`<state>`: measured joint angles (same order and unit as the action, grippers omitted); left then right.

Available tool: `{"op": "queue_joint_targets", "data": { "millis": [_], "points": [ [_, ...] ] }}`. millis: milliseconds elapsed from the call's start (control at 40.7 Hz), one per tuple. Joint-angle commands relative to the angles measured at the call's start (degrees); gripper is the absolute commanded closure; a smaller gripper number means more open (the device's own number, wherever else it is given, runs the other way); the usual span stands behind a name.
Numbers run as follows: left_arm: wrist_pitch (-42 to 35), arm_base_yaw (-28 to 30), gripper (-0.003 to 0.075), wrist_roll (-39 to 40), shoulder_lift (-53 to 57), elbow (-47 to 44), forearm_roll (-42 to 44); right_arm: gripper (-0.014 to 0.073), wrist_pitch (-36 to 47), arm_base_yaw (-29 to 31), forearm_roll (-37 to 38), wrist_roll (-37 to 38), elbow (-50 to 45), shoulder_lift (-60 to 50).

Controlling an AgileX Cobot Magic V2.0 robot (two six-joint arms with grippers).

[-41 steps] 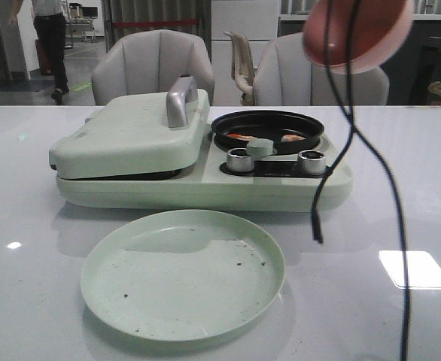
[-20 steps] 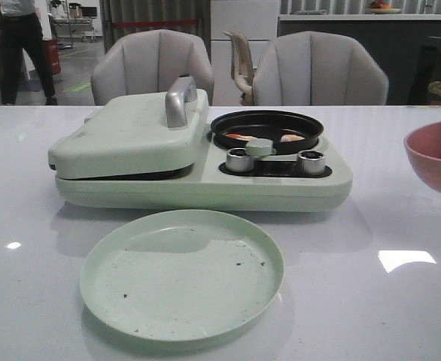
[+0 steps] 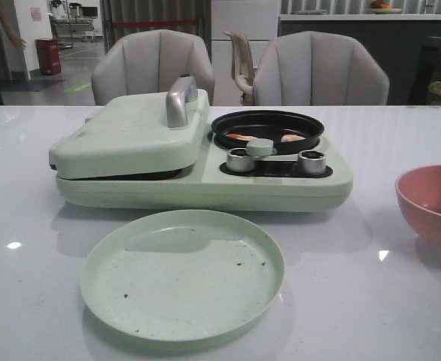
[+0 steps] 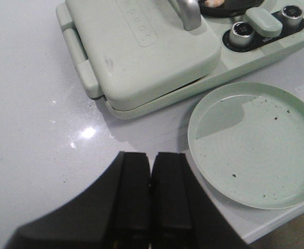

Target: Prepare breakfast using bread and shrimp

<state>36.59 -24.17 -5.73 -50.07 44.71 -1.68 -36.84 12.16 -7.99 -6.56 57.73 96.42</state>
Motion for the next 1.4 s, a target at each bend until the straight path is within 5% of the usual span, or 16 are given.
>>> {"op": "queue_joint_targets", "data": {
  "millis": [0, 123, 369, 713, 1204, 1376],
  "points": [
    [-4.2, -0.5, 0.0620, 0.4, 0.3, 1.5, 0.1, 0.0270, 1.6, 0.1, -0.6, -0.6, 1.3, -2.3],
    [-4.2, -0.5, 0.0620, 0.4, 0.3, 1.5, 0.1, 0.0164, 1.4, 0.1, -0.6, -0.6, 1.4, -2.4],
    [-4.0, -0.5, 0.0620, 0.4, 0.3, 1.5, 0.1, 0.0162, -0.3, -1.9, -1.5, -0.5, 3.0, -9.3],
    [-4.0, -0.5, 0.0620, 0.4, 0.3, 1.5, -0.2, 0.0162, -8.9, -18.0, 1.5, -0.6, 2.4, -26.1],
    [-4.0, -0.5, 0.0620, 0.4, 0.3, 1.5, -0.2, 0.0162, -13.0, -21.1, 7.5, 7.1, -15.9, -53.3],
    [-4.0, -0.5, 0.0620, 0.4, 0.3, 1.5, -0.3, 0.0305, -13.1, -21.1, 7.5, 7.1, -21.2, -62.3]
  ]
}}
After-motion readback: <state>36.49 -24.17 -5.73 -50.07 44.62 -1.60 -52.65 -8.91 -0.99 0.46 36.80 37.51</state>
